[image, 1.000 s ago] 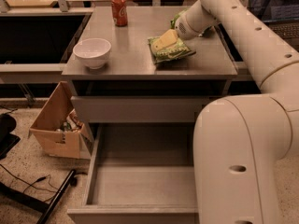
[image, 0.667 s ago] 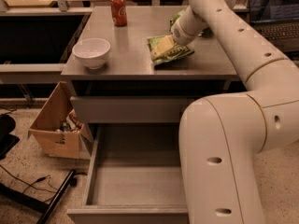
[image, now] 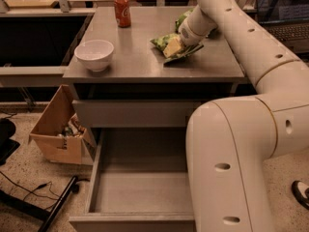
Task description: Place green jalapeno chip bag into middle drawer
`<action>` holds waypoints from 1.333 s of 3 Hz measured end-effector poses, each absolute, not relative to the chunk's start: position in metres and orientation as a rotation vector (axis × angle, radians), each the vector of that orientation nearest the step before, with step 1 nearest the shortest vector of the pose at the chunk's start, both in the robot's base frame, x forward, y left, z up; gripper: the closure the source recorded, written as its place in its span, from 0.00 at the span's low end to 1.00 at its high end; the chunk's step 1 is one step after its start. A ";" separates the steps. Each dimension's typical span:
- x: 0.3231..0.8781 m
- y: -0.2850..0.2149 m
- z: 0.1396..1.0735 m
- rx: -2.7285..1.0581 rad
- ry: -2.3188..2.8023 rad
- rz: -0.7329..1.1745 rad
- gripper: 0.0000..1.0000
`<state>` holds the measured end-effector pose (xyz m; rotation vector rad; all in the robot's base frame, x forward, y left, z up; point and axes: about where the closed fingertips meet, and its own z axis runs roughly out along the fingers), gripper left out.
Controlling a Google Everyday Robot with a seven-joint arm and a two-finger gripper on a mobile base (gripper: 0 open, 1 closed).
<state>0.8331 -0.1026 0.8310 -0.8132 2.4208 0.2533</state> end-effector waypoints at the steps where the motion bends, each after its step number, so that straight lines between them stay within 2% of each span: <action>1: 0.833 -0.103 0.837 -0.813 2.421 0.253 0.84; 2: 0.833 -0.103 0.840 -0.813 2.421 0.253 1.00; 3: 0.803 -0.117 0.884 -0.854 2.351 0.355 1.00; 4: 0.748 -0.157 0.944 -0.971 2.192 0.449 1.00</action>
Offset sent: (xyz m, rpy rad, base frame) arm -0.0425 -0.0129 0.1116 0.0202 -0.1207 0.2859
